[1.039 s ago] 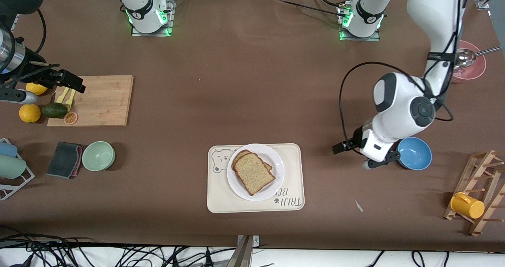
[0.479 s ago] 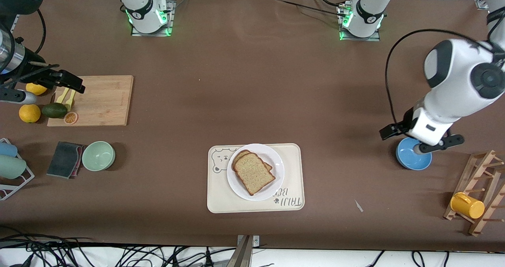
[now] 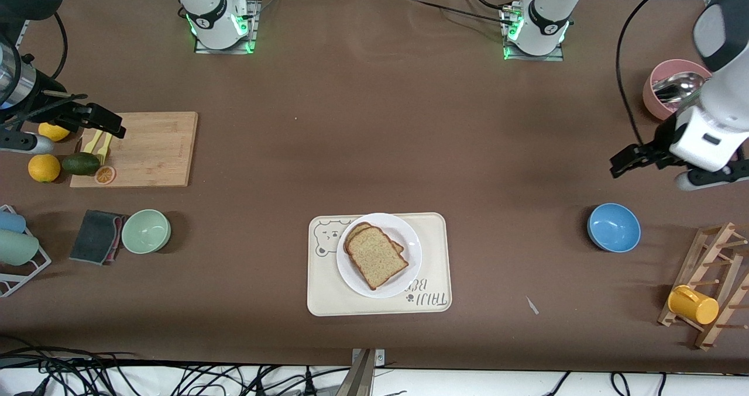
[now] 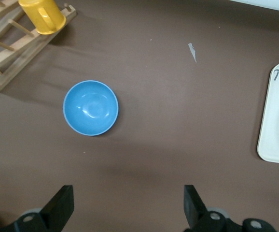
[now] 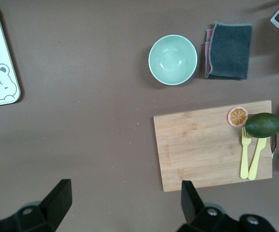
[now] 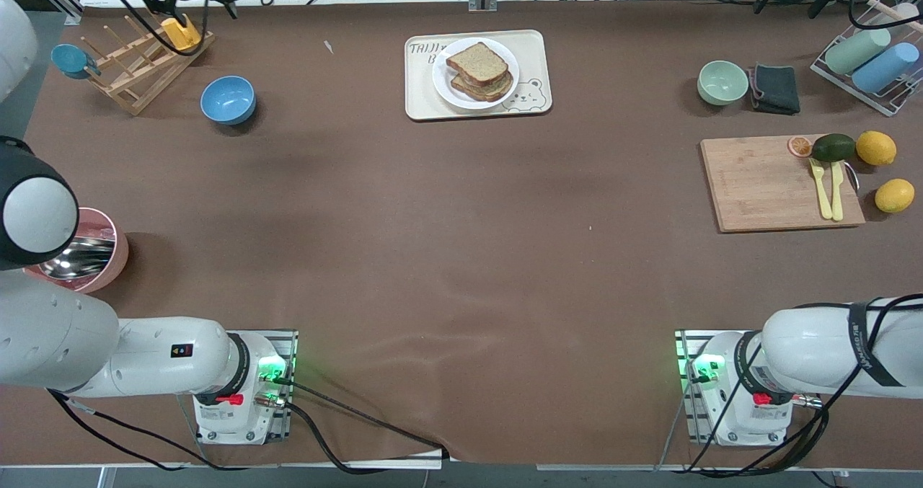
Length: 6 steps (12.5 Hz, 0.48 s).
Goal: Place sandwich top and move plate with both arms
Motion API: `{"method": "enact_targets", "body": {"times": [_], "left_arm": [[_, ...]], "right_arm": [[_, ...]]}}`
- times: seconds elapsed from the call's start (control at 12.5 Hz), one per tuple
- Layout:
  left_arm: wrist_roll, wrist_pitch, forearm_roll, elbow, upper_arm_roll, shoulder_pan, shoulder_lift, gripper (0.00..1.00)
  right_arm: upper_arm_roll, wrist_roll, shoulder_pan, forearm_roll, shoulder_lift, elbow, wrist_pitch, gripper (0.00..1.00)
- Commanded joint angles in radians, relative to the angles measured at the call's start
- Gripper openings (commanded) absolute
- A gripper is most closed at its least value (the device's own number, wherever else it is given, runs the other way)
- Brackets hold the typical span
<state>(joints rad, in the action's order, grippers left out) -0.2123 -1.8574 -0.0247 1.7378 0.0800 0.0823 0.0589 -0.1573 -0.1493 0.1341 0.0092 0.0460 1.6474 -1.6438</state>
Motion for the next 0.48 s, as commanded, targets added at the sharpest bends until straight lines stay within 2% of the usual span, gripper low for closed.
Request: {"method": "enact_targets", "body": {"times": [0.0,0.4], "left_arm": [[0.059,0.014,0.011,0.02,0.007,0.043,-0.04,1.0],[0.059,0.012,0.017,0.02,0.007,0.057,-0.036,1.0]], "right_arm": [[-0.007,0.01,0.005,0.006,0.002,-0.015,0.004,1.0],[-0.007,0.016,0.005,0.005,0.002,-0.015,0.006,1.0]]}}
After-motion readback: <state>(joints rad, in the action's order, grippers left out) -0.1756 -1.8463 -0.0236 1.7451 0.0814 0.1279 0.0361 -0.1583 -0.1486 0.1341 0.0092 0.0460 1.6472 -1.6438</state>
